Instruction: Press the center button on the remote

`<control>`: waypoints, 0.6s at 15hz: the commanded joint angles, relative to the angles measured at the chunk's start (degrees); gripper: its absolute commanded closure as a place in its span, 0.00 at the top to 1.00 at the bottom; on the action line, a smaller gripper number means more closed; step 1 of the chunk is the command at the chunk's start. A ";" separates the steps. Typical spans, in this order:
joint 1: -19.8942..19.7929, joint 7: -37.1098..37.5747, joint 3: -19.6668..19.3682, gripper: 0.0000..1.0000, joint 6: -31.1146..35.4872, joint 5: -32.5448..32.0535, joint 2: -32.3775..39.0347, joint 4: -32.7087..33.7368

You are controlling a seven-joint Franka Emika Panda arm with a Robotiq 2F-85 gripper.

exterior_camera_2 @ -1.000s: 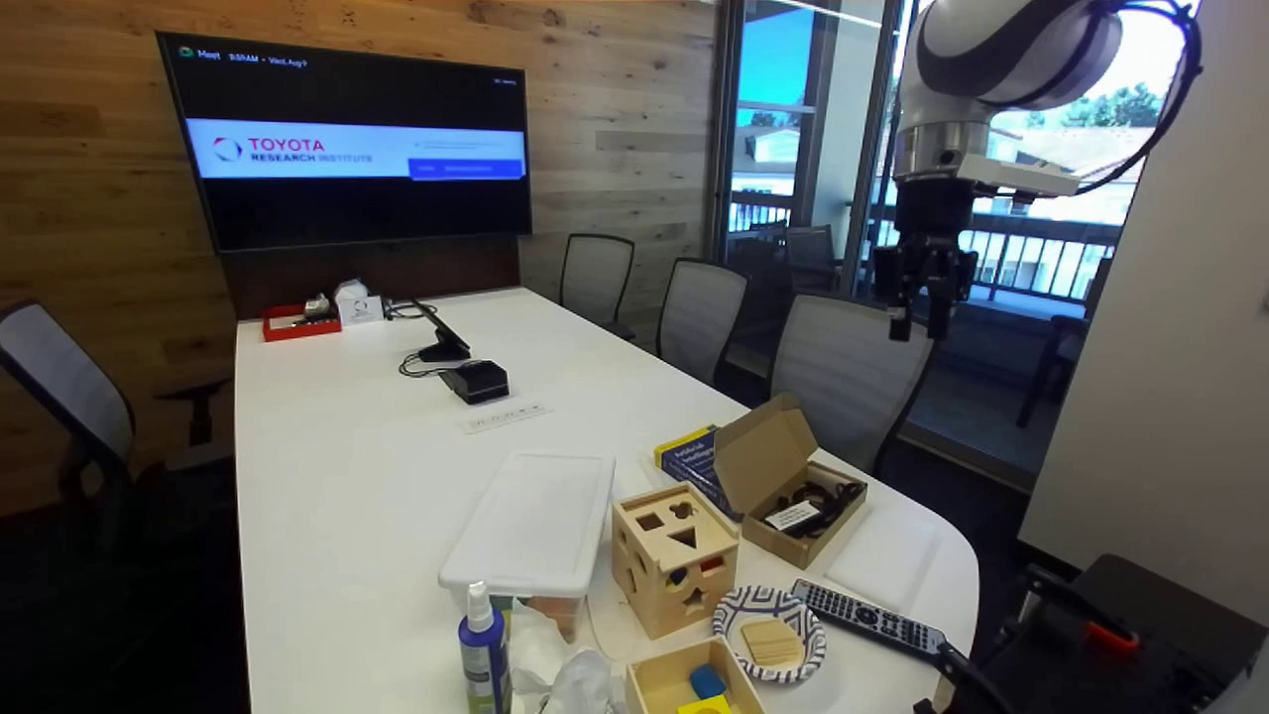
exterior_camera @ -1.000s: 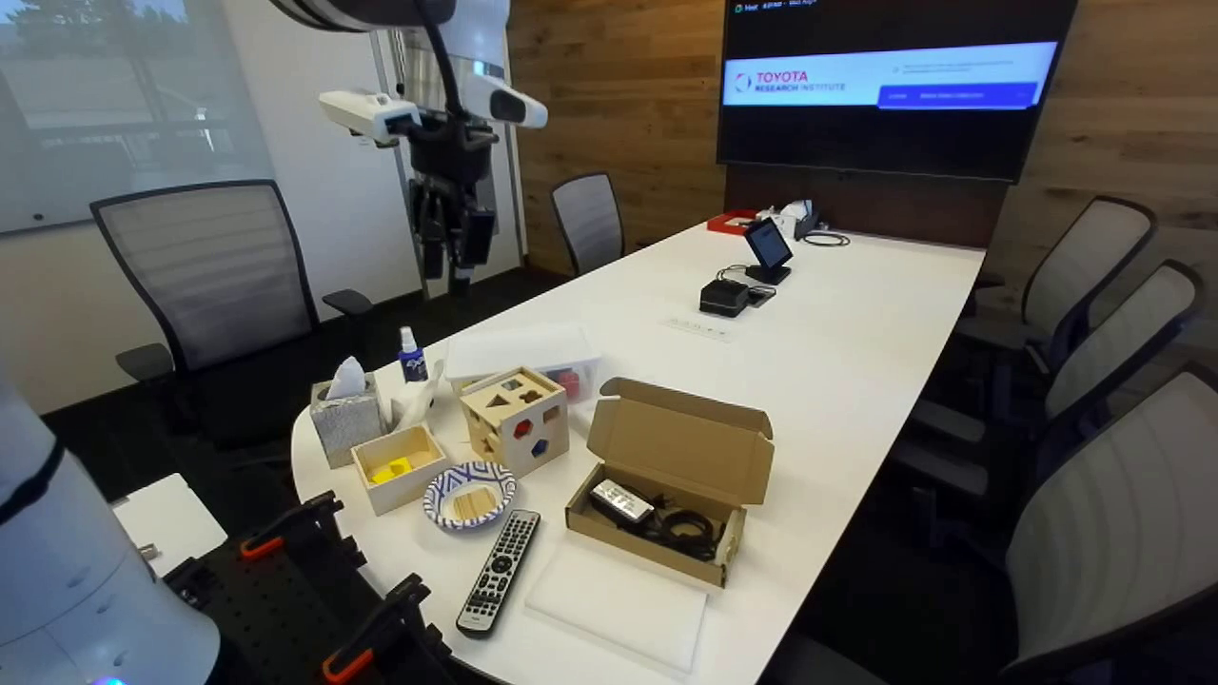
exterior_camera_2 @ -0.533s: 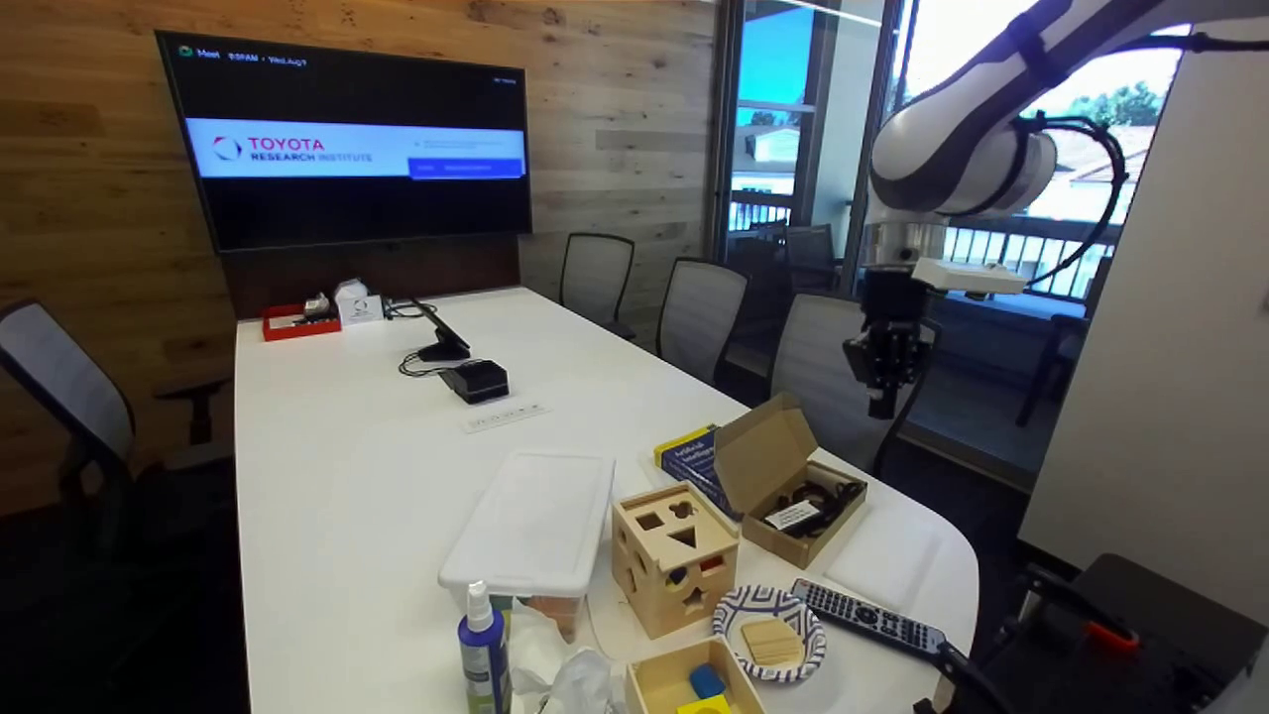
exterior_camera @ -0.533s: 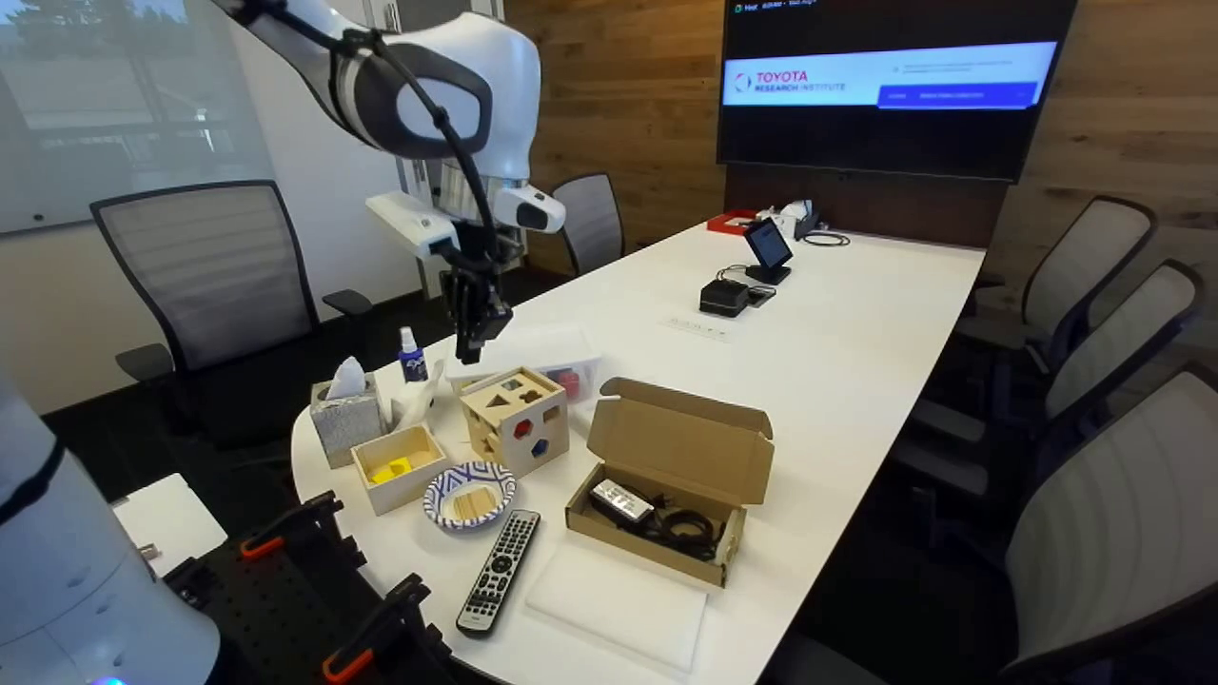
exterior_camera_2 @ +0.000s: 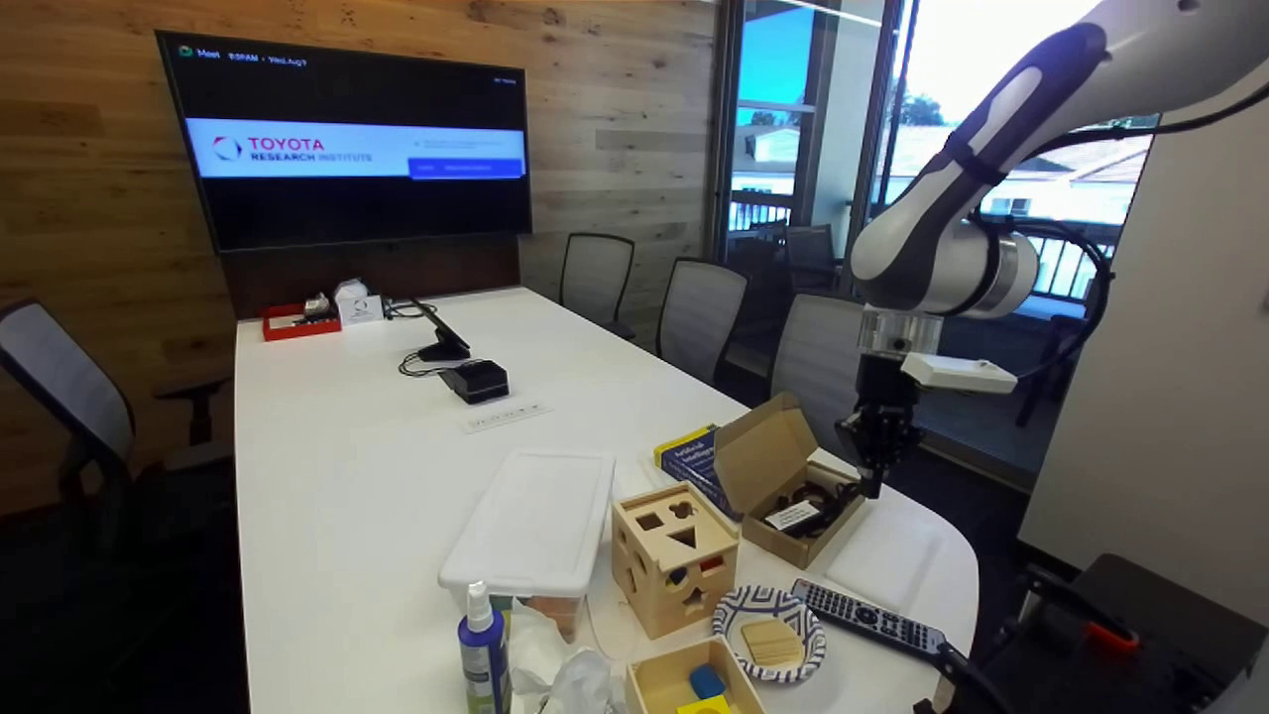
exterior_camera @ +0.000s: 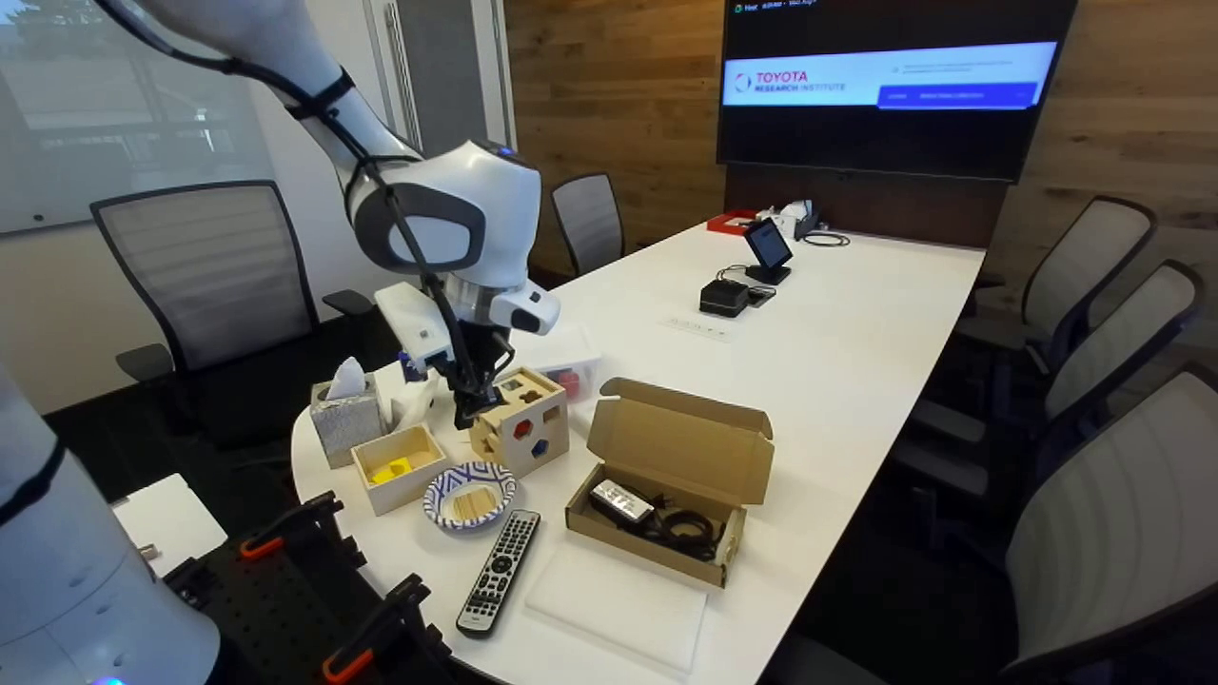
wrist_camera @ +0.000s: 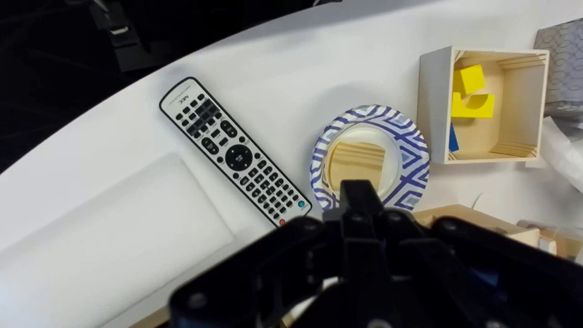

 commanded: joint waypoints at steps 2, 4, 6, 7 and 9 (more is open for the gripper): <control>-0.54 -0.64 1.03 0.00 7.18 3.95 5.18 -1.85; -0.70 0.08 1.66 0.00 10.98 4.55 8.36 -2.04; -1.55 -0.57 2.69 0.00 13.54 5.85 11.50 -1.62; -2.02 -0.20 3.22 0.00 14.25 6.23 13.06 -1.36; -3.21 -0.58 4.76 0.00 15.58 7.27 16.02 -0.87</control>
